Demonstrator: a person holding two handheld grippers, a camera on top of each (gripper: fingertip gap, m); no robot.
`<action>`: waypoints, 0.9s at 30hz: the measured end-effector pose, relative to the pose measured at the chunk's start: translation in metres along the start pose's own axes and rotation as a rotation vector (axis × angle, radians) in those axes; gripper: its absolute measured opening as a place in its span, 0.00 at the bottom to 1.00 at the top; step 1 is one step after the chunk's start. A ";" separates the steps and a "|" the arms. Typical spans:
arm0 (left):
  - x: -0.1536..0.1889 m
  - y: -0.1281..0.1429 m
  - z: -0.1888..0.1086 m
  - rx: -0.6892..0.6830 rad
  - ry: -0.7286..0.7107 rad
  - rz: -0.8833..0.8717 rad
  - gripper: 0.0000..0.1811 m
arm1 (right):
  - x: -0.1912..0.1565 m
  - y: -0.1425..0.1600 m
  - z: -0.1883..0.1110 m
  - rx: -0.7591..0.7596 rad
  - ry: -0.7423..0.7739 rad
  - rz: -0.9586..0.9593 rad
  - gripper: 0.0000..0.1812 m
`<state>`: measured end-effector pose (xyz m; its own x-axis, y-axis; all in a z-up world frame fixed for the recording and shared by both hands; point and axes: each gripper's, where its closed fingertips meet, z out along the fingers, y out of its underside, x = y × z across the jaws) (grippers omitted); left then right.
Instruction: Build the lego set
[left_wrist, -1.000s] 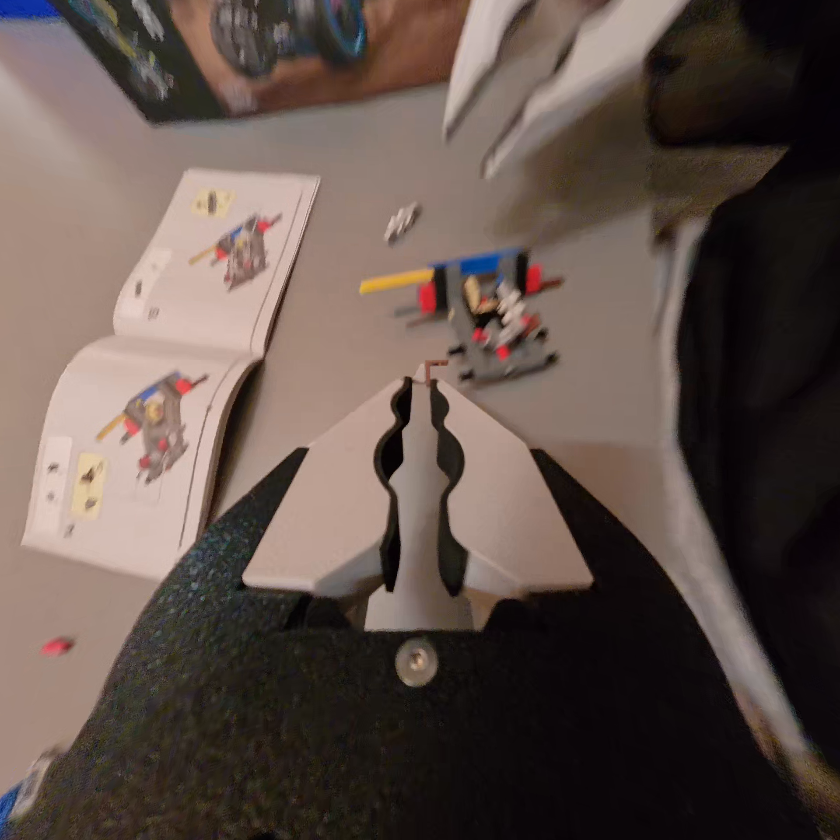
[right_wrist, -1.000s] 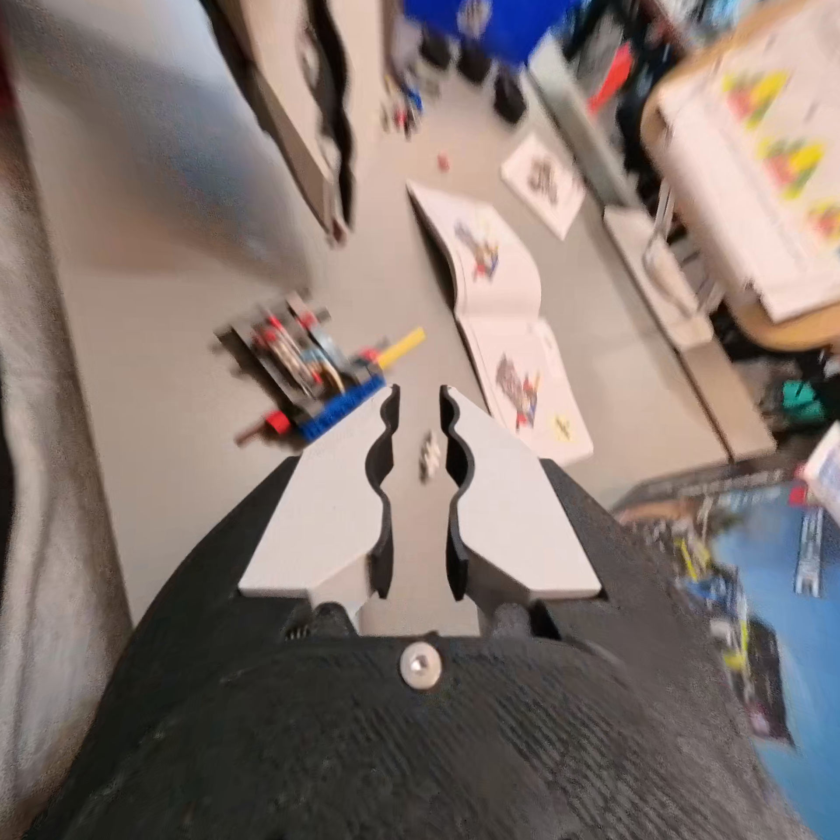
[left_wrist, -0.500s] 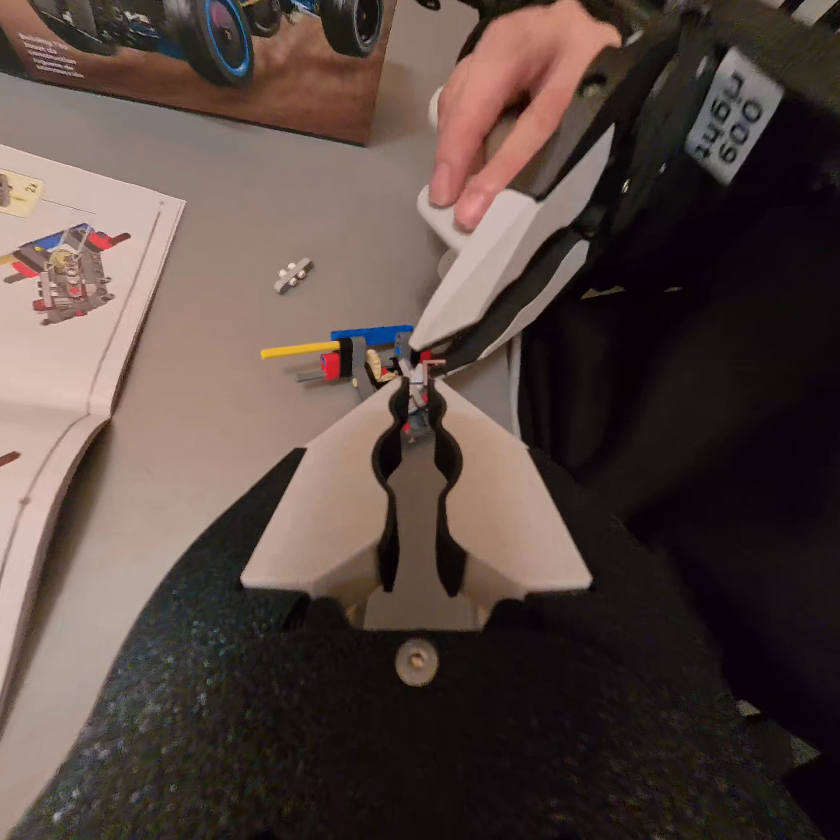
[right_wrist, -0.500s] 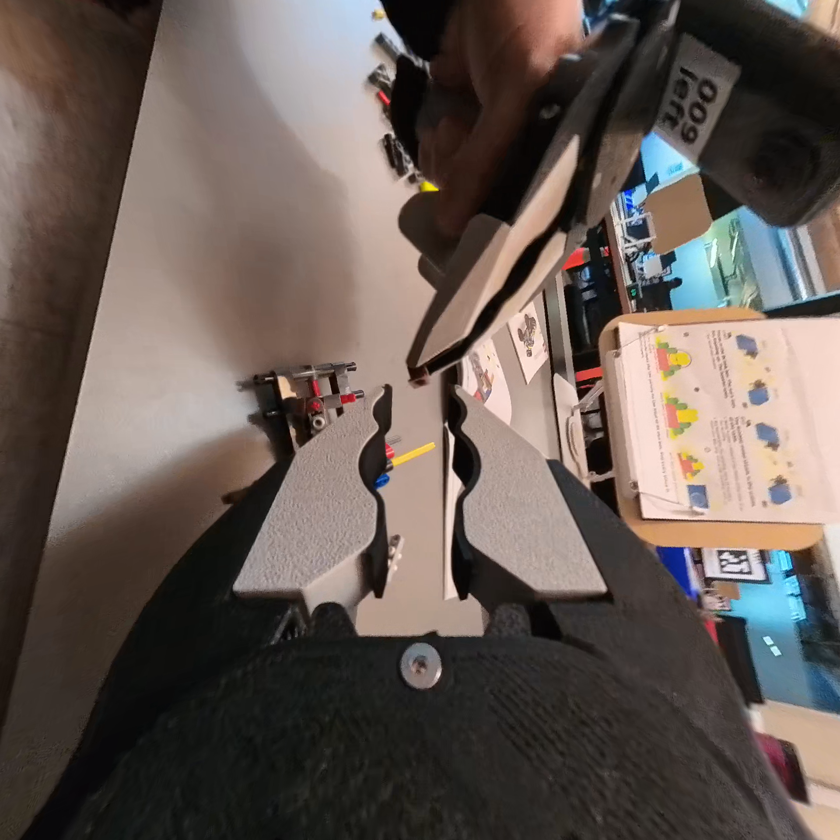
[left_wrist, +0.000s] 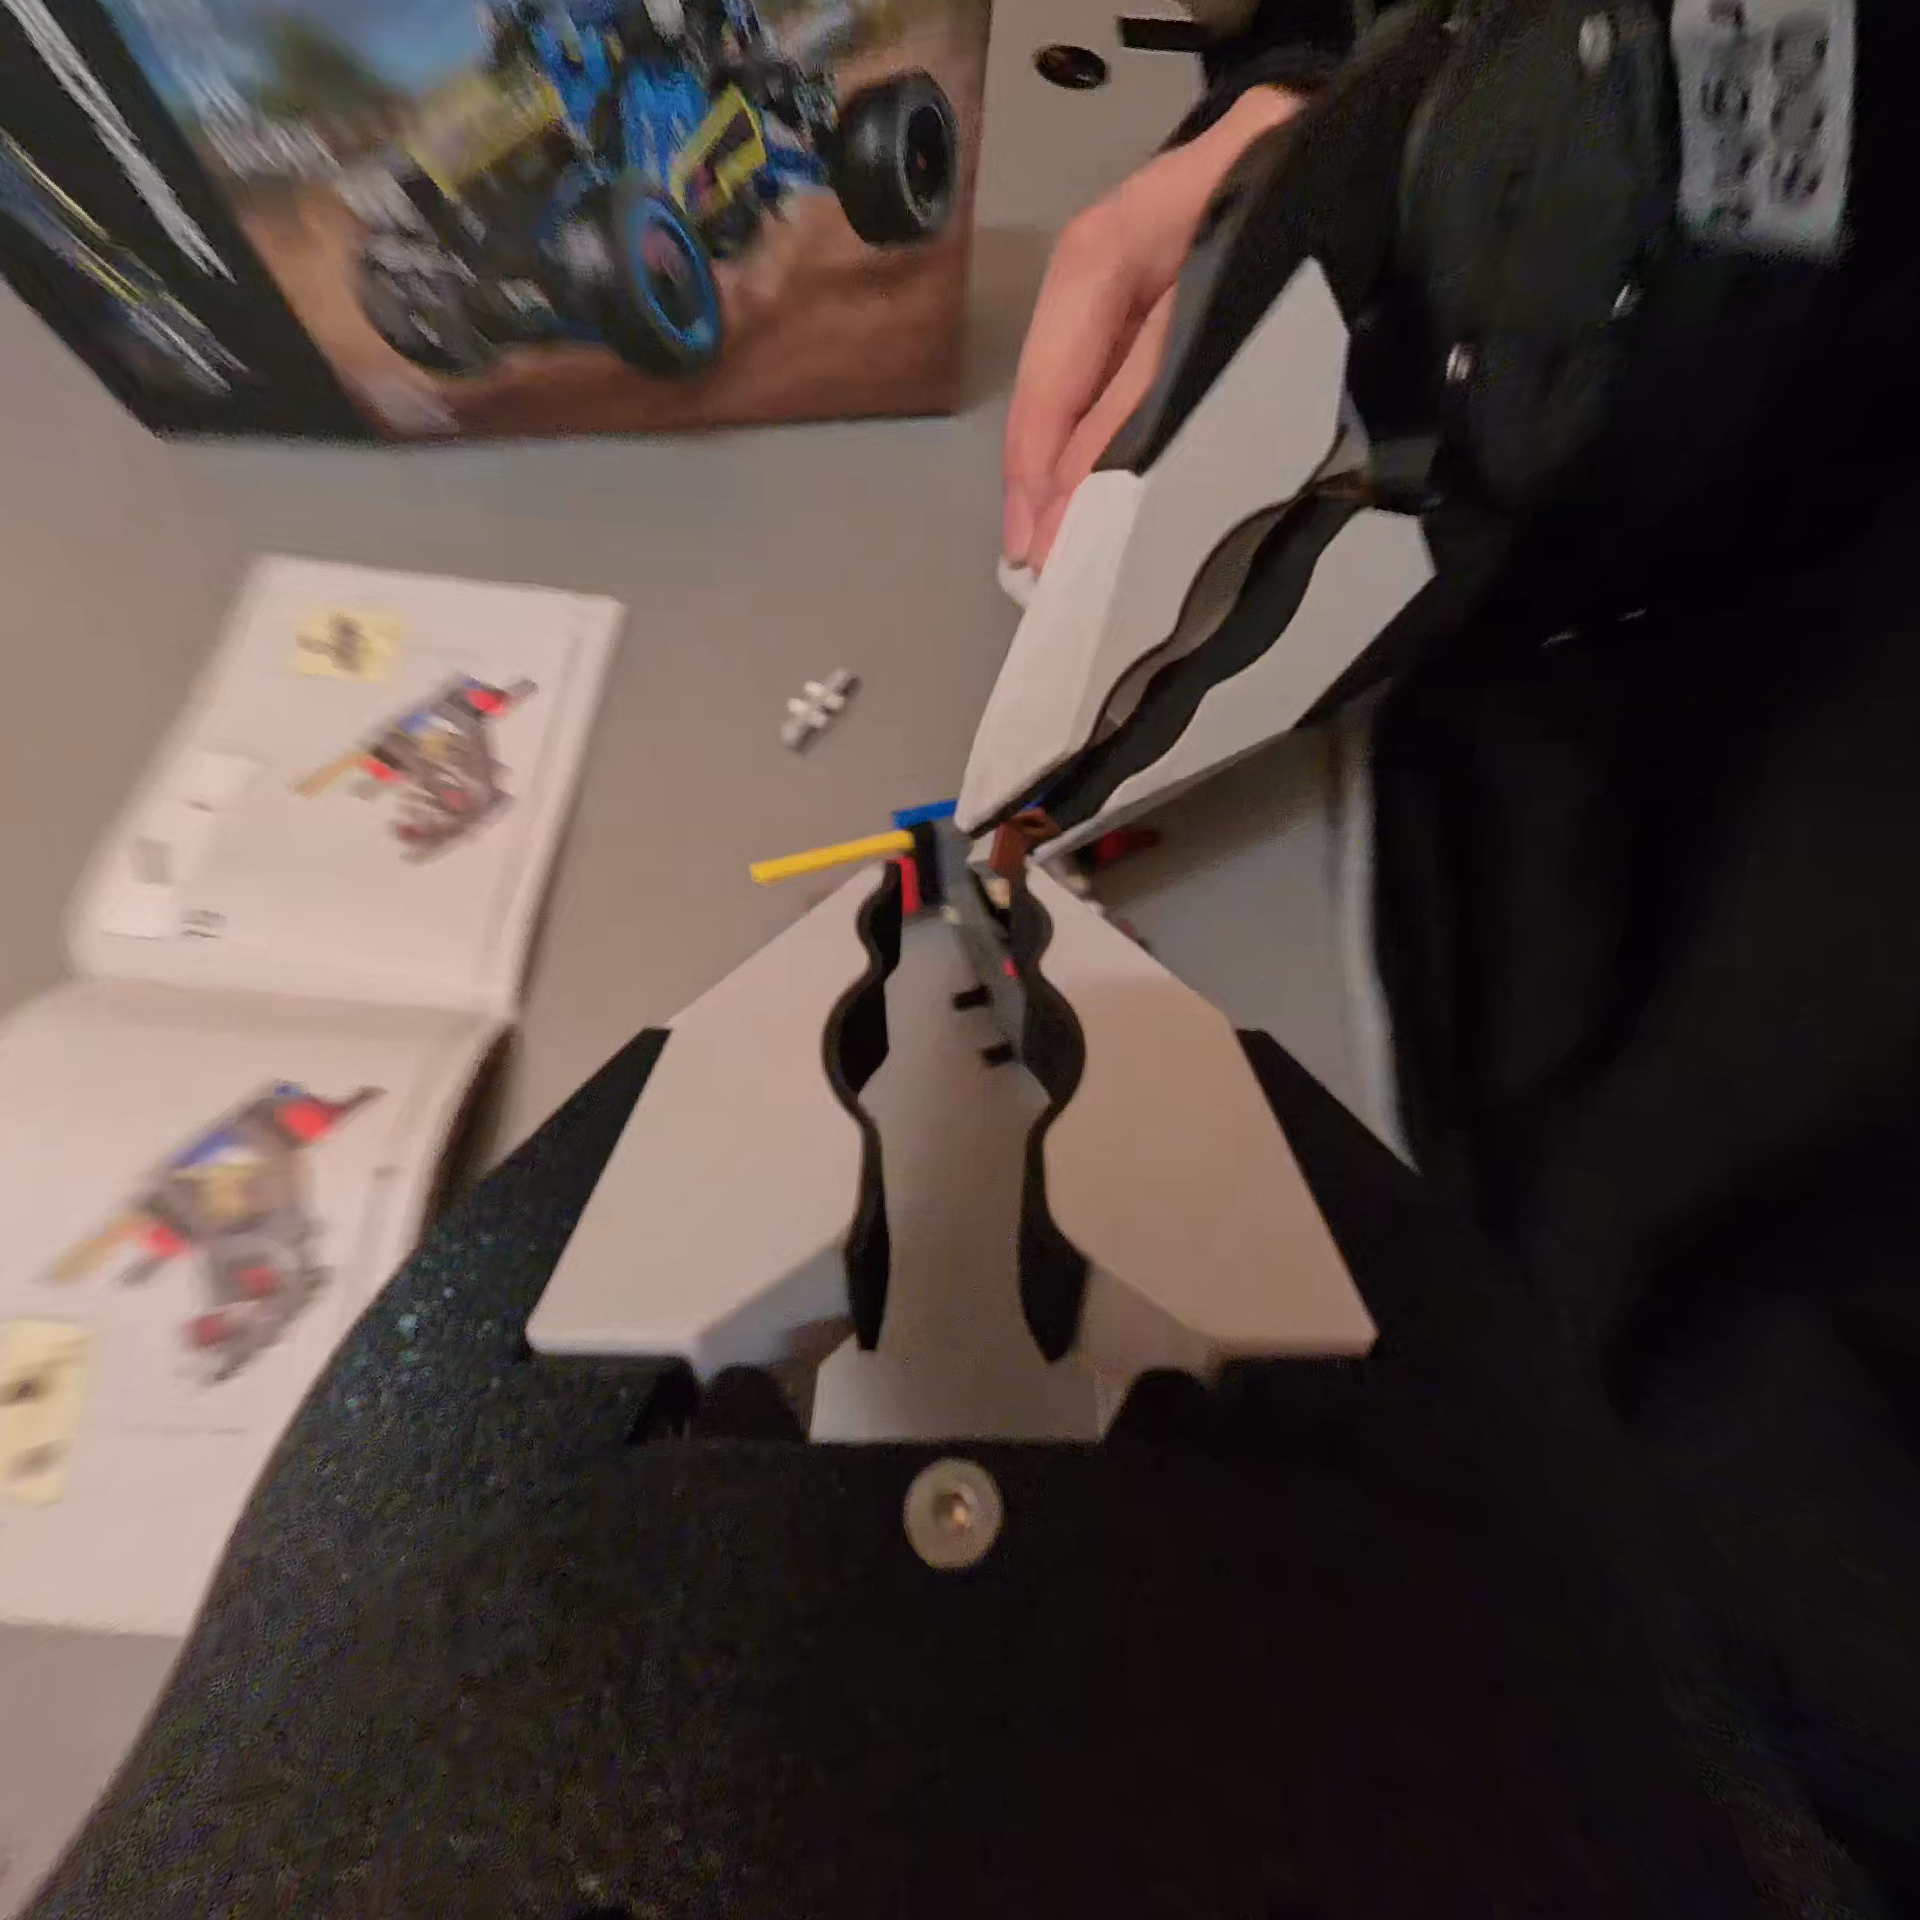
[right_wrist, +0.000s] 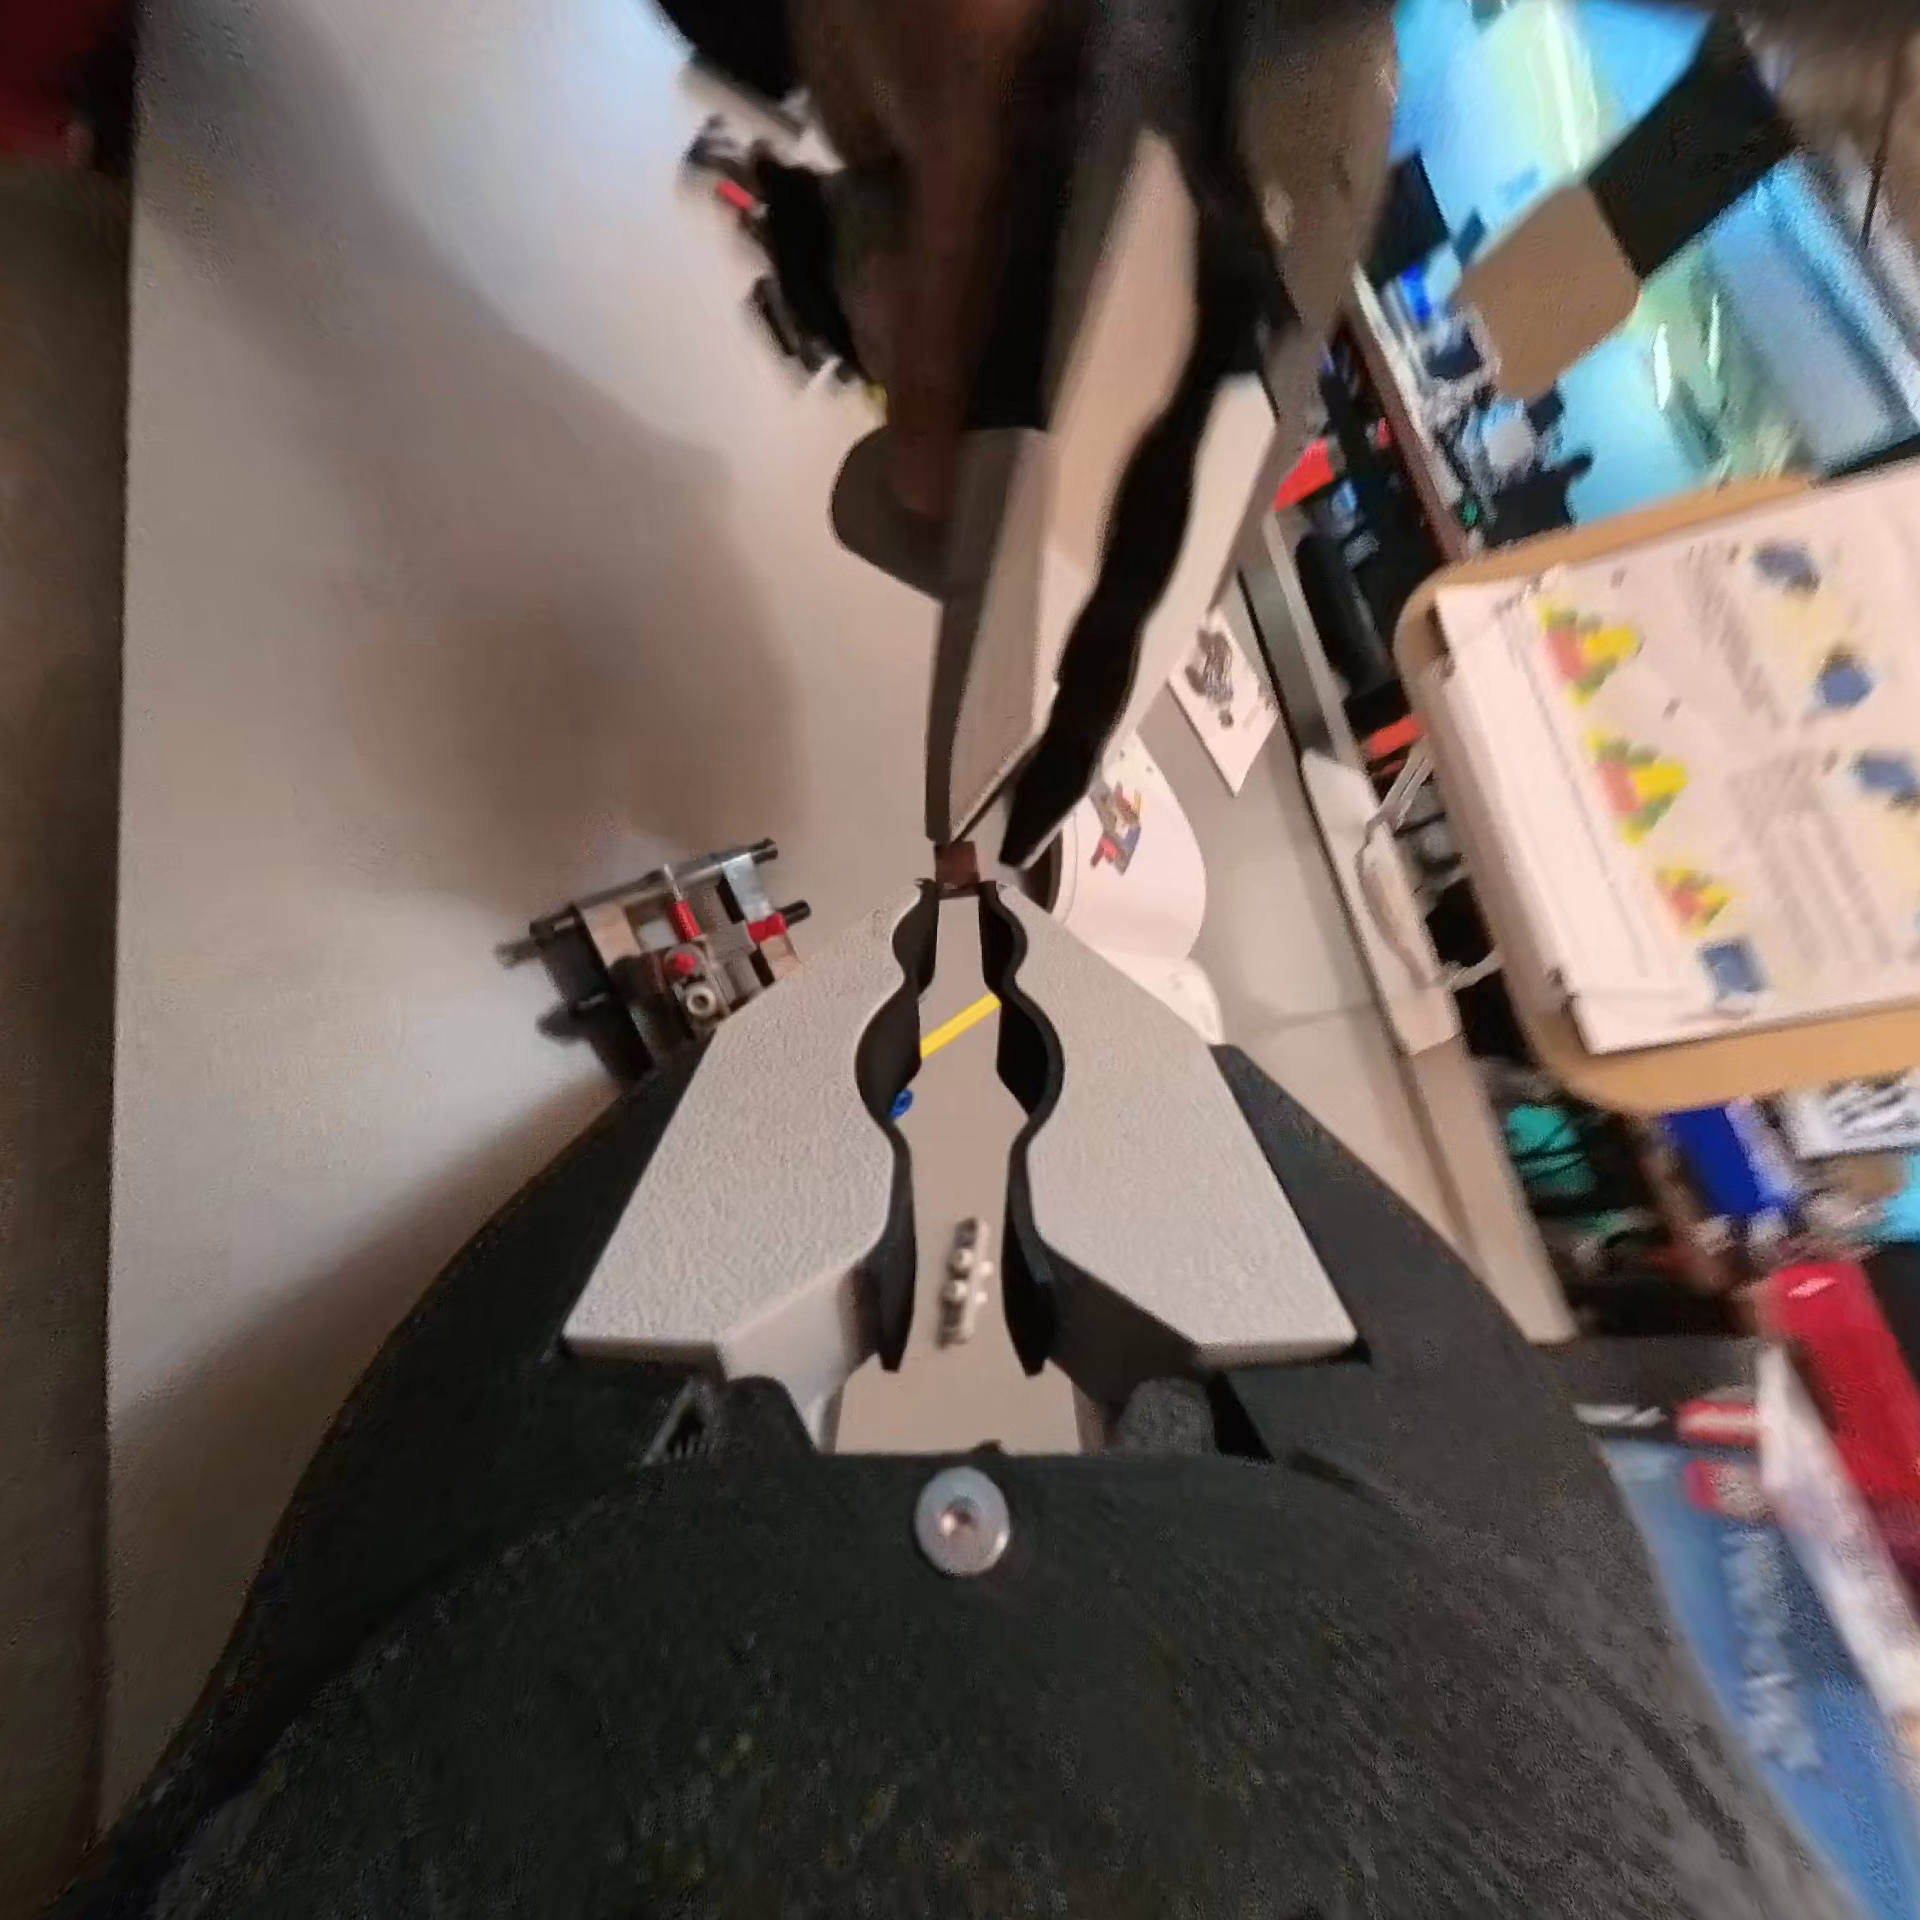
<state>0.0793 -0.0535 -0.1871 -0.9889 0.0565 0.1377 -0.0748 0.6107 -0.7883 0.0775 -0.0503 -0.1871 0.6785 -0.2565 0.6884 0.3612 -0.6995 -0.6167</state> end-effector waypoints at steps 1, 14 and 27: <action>-0.005 -0.002 -0.001 0.019 -0.077 0.079 0.10 | 0.002 0.002 0.001 -0.004 -0.003 0.091 0.03; 0.006 -0.004 -0.001 0.048 -0.186 0.351 0.05 | 0.004 -0.005 -0.001 0.085 -0.057 0.390 0.03; 0.005 0.010 0.004 -0.011 -0.119 0.436 0.03 | -0.012 0.002 -0.001 0.062 -0.149 0.310 0.06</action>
<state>0.0732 -0.0503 -0.1969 -0.9356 0.2199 -0.2761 0.3528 0.5580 -0.7511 0.0697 -0.0488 -0.1958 0.8462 -0.3467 0.4046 0.1586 -0.5609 -0.8125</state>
